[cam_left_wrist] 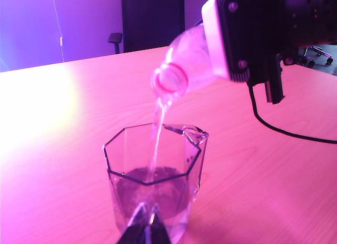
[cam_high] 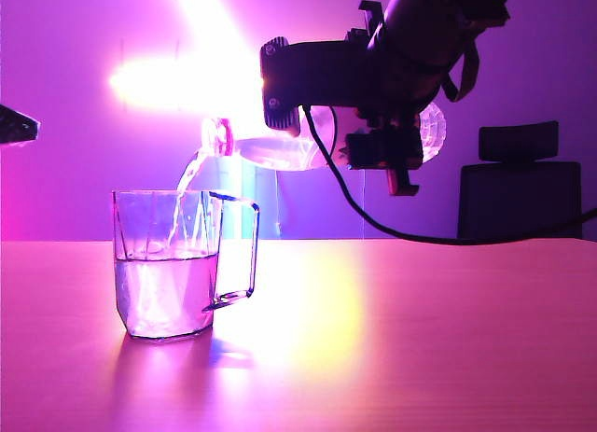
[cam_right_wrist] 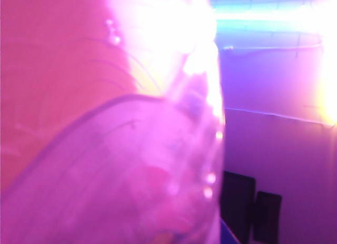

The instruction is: Pick up the mineral water bottle on the table and pour water into the mug until it's half full.

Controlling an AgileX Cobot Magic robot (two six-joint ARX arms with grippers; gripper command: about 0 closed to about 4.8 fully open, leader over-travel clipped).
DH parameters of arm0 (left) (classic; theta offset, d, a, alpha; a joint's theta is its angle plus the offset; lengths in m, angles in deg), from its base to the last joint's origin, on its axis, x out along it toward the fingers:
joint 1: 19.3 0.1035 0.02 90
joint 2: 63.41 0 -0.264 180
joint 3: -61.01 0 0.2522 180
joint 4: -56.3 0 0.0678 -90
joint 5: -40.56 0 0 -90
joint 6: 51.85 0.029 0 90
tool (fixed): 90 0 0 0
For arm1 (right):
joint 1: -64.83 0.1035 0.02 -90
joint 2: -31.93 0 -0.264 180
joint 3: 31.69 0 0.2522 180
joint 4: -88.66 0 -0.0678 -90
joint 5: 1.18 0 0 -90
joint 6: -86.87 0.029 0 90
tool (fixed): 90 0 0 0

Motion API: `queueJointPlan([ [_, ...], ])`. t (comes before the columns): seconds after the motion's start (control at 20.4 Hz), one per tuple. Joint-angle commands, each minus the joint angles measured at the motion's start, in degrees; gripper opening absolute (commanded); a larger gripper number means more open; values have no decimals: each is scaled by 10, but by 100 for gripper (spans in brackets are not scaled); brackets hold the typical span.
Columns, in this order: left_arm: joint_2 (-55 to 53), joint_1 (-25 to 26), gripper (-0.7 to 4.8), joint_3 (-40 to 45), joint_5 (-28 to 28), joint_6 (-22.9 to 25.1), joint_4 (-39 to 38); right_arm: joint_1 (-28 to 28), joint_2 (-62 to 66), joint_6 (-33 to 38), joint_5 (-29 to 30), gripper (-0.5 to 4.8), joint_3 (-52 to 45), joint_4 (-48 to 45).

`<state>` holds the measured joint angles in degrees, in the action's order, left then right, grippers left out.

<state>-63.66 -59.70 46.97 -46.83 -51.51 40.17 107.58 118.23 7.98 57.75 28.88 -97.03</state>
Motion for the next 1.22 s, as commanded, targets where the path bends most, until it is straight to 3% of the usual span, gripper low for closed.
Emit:
queueJointPlan([
  [0.05, -1, 1, -2, -2, 0, -2, 7, 2, -6, 69, -3, 260, 6, -17],
  [0.34, -1, 1, -2, -2, 0, -2, 7, 20, -6, 181, -4, 260, 5, 17],
  [0.59, -1, 1, -2, -2, 0, -2, 7, 23, -11, 374, -3, 260, 5, 21],
  [0.88, -1, 1, -2, -2, 0, -2, 7, 10, -37, 683, 85, 260, -16, 49],
  [1.03, -1, 1, -2, -2, -1, -2, 7, -7, -37, 798, 144, 260, -92, -70],
  [1.22, -1, 1, -2, -2, -1, -2, 7, -21, -36, 872, 145, 260, -205, -280],
])
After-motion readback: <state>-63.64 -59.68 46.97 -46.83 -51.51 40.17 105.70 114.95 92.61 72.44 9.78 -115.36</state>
